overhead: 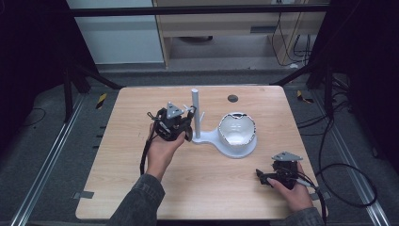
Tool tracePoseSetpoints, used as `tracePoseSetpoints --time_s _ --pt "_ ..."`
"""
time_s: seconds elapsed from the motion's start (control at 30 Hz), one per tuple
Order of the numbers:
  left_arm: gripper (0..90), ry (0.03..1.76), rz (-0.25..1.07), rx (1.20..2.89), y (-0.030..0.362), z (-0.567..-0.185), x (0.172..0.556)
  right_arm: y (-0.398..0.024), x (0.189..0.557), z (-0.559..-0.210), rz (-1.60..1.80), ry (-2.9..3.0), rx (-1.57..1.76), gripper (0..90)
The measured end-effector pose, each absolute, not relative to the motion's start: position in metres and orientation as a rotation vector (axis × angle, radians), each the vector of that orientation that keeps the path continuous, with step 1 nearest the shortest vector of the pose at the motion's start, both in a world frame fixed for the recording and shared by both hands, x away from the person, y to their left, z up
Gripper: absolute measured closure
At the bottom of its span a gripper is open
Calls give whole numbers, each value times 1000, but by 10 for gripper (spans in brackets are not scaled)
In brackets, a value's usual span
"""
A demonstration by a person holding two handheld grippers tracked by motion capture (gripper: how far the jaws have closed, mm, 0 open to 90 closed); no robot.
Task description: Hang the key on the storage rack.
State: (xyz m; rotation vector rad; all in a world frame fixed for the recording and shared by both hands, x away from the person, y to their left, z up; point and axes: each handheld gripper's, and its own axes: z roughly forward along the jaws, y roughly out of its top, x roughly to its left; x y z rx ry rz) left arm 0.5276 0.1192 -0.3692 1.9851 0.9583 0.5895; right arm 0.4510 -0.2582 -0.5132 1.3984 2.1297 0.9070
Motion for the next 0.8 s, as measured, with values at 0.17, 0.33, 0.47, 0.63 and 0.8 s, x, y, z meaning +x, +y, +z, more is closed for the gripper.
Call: tracePoseSetpoints --time_s 0.17,0.33,0.47,0.63,0.8 --pt "806 964 584 1981 117 -372 529 -258 451 -513 907 2130 1397 4" --pt "805 966 584 1970 116 -374 530 -258 451 -513 907 2130 1398 4" --pt "805 968 581 1971 116 -374 531 -258 451 -513 907 2130 1398 4" --pt "804 966 582 1971 116 -375 531 -258 451 -513 907 2130 1398 4" --pt "804 967 582 1968 115 -376 533 -258 451 -513 907 2130 1397 5"
